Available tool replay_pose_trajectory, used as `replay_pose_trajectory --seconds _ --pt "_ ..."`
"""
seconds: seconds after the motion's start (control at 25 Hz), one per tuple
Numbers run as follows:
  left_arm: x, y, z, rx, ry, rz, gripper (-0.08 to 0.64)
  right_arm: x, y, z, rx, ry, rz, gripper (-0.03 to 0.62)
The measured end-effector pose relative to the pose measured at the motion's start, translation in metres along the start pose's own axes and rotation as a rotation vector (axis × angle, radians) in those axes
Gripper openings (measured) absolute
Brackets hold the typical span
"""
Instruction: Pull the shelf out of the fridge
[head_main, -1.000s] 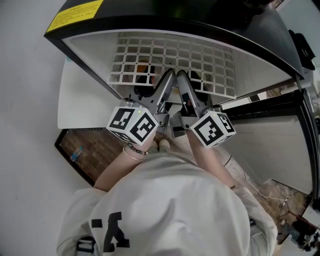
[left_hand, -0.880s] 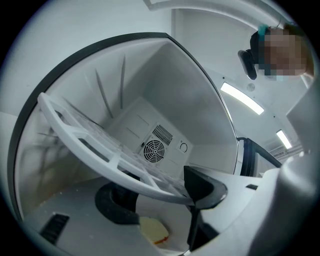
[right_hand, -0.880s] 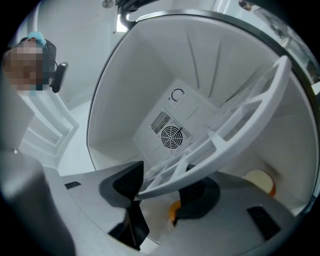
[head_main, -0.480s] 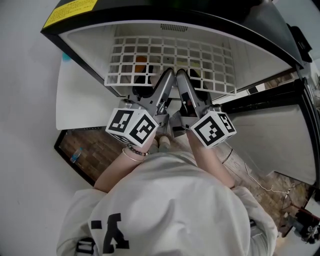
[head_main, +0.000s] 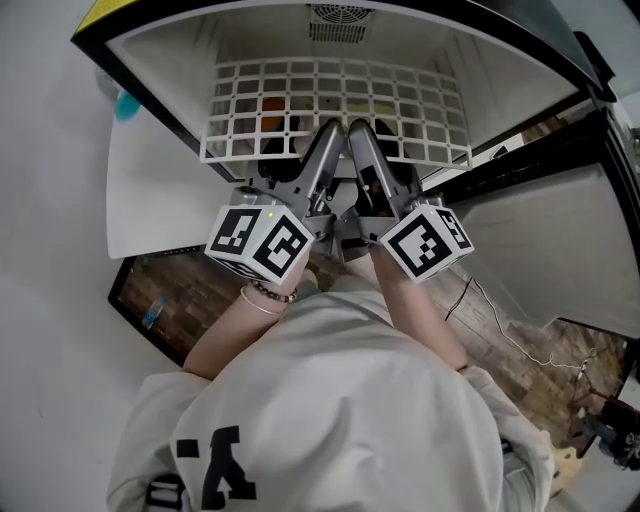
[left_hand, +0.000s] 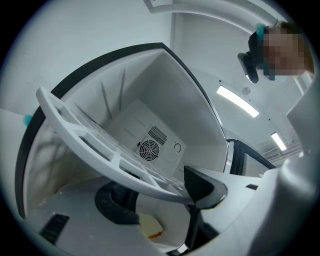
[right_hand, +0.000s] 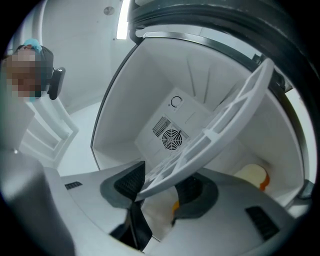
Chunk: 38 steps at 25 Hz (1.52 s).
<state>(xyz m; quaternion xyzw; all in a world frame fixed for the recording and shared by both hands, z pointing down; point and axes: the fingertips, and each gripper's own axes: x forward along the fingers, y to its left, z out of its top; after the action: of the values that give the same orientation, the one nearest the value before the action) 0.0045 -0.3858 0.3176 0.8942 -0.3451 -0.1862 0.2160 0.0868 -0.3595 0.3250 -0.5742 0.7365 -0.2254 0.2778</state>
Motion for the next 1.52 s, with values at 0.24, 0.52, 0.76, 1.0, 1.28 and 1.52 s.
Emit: replay_pose_trajectory --seconds 0.24,0.52,0.76,1.0,1.28,1.52 --pt "-0.008 -0.005 -0.004 0.007 0.003 0.014 0.268 -0.010 0.003 -0.003 0.001 0.010 0.010 0.198" --pt "-0.022 -0.009 -0.004 0.023 -0.014 0.051 0.268 -0.020 0.010 -0.007 -0.005 0.042 0.030 0.195" --pt "-0.032 -0.014 -0.007 0.035 -0.018 0.072 0.268 -0.031 0.013 -0.011 0.000 0.053 0.036 0.190" --pt "-0.043 -0.017 -0.010 0.037 -0.020 0.088 0.268 -0.041 0.016 -0.015 0.000 0.069 0.035 0.187" --pt "-0.051 -0.020 -0.014 0.036 -0.017 0.102 0.264 -0.048 0.017 -0.020 -0.016 0.075 0.054 0.186" --pt "-0.060 -0.022 -0.018 0.028 -0.018 0.124 0.255 -0.056 0.019 -0.024 -0.020 0.096 0.051 0.181"
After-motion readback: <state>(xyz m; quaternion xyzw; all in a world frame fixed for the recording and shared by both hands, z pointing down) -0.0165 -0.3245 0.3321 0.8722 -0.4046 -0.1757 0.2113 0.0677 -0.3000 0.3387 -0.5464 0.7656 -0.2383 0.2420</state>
